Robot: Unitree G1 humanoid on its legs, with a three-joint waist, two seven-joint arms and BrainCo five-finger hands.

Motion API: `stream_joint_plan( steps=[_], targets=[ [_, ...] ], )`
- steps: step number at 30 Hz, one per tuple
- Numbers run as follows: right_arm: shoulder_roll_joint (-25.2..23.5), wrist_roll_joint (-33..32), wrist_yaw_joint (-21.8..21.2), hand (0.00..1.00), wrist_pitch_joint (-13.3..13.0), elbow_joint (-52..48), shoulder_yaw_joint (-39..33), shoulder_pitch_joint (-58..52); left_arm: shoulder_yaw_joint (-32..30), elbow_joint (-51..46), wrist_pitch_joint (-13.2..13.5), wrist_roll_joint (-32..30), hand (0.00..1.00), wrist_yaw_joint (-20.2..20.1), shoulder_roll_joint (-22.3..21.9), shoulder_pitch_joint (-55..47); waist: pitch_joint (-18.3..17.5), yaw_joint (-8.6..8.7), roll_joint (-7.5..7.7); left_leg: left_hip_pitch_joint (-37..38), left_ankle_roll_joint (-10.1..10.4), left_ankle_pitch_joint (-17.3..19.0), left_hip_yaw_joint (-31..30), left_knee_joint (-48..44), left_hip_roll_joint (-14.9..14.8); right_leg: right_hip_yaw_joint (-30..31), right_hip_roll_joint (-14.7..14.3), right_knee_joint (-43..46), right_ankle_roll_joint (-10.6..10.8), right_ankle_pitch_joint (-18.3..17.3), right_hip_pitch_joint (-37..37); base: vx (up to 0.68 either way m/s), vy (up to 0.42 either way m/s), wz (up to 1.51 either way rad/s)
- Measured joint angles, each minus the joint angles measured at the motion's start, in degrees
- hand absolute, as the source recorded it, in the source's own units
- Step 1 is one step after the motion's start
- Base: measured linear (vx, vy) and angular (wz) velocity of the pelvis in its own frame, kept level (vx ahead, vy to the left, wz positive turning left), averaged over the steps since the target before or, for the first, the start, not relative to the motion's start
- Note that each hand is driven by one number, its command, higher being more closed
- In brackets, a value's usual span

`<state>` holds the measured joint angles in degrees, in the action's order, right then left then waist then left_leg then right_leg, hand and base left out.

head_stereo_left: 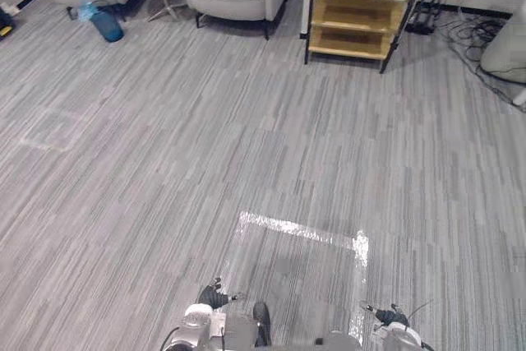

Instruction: Pick up cushions and gather them together orderly.

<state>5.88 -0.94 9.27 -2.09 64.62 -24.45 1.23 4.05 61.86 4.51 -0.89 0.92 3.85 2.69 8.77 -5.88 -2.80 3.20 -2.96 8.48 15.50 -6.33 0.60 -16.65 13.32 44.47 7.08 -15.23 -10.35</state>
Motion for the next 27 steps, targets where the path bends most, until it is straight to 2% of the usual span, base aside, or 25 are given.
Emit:
stream_joint_plan(
  steps=[3, 4, 5, 6, 7, 8, 10, 11, 12, 14, 16, 17, 19, 21, 22, 23, 27],
  targets=[
    [-0.13, 0.99, -0.22, 0.00, 0.01, -0.12, 0.01, 0.22, 0.16, -0.50, 0.00, 0.35, 0.00, 0.05, 0.01, 0.19, -0.40, 0.37, -0.73, 1.98, 0.02, 0.01, -0.90, 0.06, -2.38, -5.38, -1.32, -6.82, -2.19, -0.67, -3.42, 0.36, -0.109, 0.10],
    [-0.16, 1.00, -0.27, 0.00, 0.02, -0.19, 0.32, 0.40, 0.15, -0.50, 0.00, 0.91, 0.00, 0.08, 0.18, 0.09, -0.39, 0.47, -1.07, 2.90, 0.48, 0.26, -1.09, -0.05, -3.62, -6.64, -3.36, -12.94, -3.56, 0.88, -5.21, 0.19, -0.091, -0.02],
    [-0.20, 1.00, -0.28, 0.00, 0.02, -0.21, 0.40, 0.37, 0.15, -0.50, 0.01, 1.03, 0.00, 0.08, 0.25, -0.09, -0.45, 0.55, -1.00, 3.15, 0.83, 0.47, -1.03, -0.17, -3.86, -6.85, -3.92, -15.28, -4.04, 1.74, -5.64, 0.33, -0.167, 0.03],
    [-0.48, 1.00, -0.29, 0.00, 0.01, -0.24, 0.42, -0.14, 0.21, -0.47, 0.00, 1.05, 0.00, 0.08, 0.86, -0.49, -0.81, 0.78, 0.28, 3.63, 3.82, 2.37, -1.00, -1.59, -3.55, -6.26, -5.58, -26.07, -6.34, 10.04, -5.32, 0.35, -0.191, 0.02],
    [-0.08, 1.01, -0.39, 0.00, 0.12, 0.10, 0.32, -0.61, -0.06, 0.47, -0.14, 1.05, 0.00, 0.29, 0.38, -0.40, -0.76, 0.69, 0.60, 3.97, 5.83, 5.43, -1.71, -4.21, -3.62, -4.81, -6.09, -27.82, -9.51, 15.39, -5.35, 0.42, -0.209, -0.07],
    [0.21, 0.98, -0.34, 0.00, 0.14, -0.04, 0.32, -0.56, -0.28, 0.59, -0.12, 1.04, 0.00, 0.22, 0.03, -0.57, -0.89, 0.55, 0.12, 3.56, 5.89, 5.81, -1.81, -5.10, -4.26, -4.40, -6.53, -27.68, -10.04, 15.72, -5.52, 0.31, -0.151, -0.17],
    [1.24, 0.96, -0.33, 0.00, -0.06, 0.16, 0.10, -0.76, -0.66, 0.61, 0.17, 0.99, 0.00, 0.05, -1.81, -0.46, -1.46, 0.74, -0.26, 2.33, 5.96, 6.30, -3.48, -4.13, -4.24, -4.12, -7.62, -31.94, -9.93, 15.76, -2.78, 0.22, -0.105, -0.10],
    [1.47, 0.92, -0.33, 0.00, -0.04, 0.35, -0.15, -0.95, -0.84, 0.69, 0.15, 0.95, 0.00, 0.02, -2.28, -0.40, -1.45, 0.83, -0.48, 2.29, 5.95, 5.79, -3.82, -2.43, -4.42, -4.32, -8.24, -32.99, -9.85, 15.82, -1.48, 0.17, -0.063, -0.07],
    [1.68, 0.90, -0.29, 0.00, -0.07, 0.30, -0.16, -1.70, -0.95, 0.74, 0.13, 0.93, 0.00, 0.01, -2.30, -0.58, -1.89, 0.79, -0.74, 1.92, 6.67, 4.22, -3.72, -2.85, -5.58, -4.23, -9.94, -33.79, -8.90, 14.79, 0.51, 0.15, -0.053, 0.01],
    [0.73, 0.84, -0.33, 0.00, -0.12, 0.35, -0.03, -1.85, -1.12, 0.94, 0.03, 0.81, 0.00, 0.02, -1.65, -0.30, -2.20, 0.80, 0.51, -0.45, 7.42, 4.74, -3.62, -8.08, -5.72, -3.30, -9.40, -34.09, -8.19, 12.80, 1.14, 0.09, -0.040, 0.11],
    [0.66, 0.81, -0.26, 0.00, -0.07, 0.46, -0.06, -2.28, -0.99, 0.85, 0.05, 0.68, 0.00, 0.01, -1.65, 0.12, -2.09, 0.60, 0.71, -3.59, 7.42, 4.73, -3.68, -14.68, -5.87, -3.13, -9.16, -36.68, -8.28, 12.94, 2.67, 0.03, 0.016, 0.14],
    [0.90, 0.80, -0.15, 0.00, 0.02, 0.43, -0.08, -2.30, -0.85, 0.90, 0.05, 0.69, 0.00, -0.01, -1.67, 0.13, -1.53, 0.19, 0.79, -5.38, 6.26, 6.92, -3.83, -17.60, -5.94, -2.54, -8.88, -39.28, -8.31, 13.30, 4.34, 0.03, 0.040, 0.09],
    [0.99, 0.81, 0.15, 0.00, 0.08, 0.47, -0.16, -2.33, -0.85, 0.67, 0.05, 0.50, 0.00, -0.02, -1.65, 0.18, -0.53, 0.00, -0.16, -5.86, 5.69, 8.51, -4.21, -12.48, -5.30, -1.67, -8.69, -41.99, -7.99, 13.75, 7.11, 0.06, 0.098, 0.00],
    [1.53, 0.81, 0.32, 0.00, 0.07, 0.91, -0.10, -2.77, -0.84, 0.61, 0.15, 0.45, 0.00, 0.02, -1.61, -0.04, -0.84, -0.42, -1.58, -7.37, 7.70, 3.85, -4.60, -6.76, -5.66, -1.57, -8.90, -43.03, -6.29, 14.45, 8.14, 0.07, 0.115, -0.26],
    [1.23, 0.81, 0.29, 0.00, 0.08, 1.32, -0.07, -2.61, -0.94, 0.82, 0.07, 0.62, 0.00, 0.02, -1.43, -0.84, -1.10, -0.88, -2.42, -6.96, 7.14, 1.65, -3.69, -6.70, -6.03, -0.37, -9.46, -44.23, -5.05, 15.29, 9.19, 0.14, 0.131, -0.26],
    [0.66, 0.81, 0.25, 0.00, 0.16, 1.38, -0.09, -2.37, -0.92, 0.87, 0.02, 0.47, 0.00, 0.02, -1.16, -0.99, -2.05, -0.64, -2.75, -6.92, 6.89, 1.69, -3.85, -5.82, -5.24, -0.05, -9.23, -45.91, -3.82, 16.38, 9.93, 0.13, 0.107, -0.17],
    [0.74, 0.83, 0.26, 0.00, 0.61, 1.53, -0.26, -2.73, -2.29, 0.81, 0.00, 0.10, 0.00, -0.04, -1.21, -0.52, -1.88, -0.45, -2.22, -5.96, 5.76, 0.84, -3.89, -4.40, -3.34, -0.41, -7.99, -47.38, -3.35, 17.53, 10.43, 0.17, 0.090, 0.12]
  ],
)
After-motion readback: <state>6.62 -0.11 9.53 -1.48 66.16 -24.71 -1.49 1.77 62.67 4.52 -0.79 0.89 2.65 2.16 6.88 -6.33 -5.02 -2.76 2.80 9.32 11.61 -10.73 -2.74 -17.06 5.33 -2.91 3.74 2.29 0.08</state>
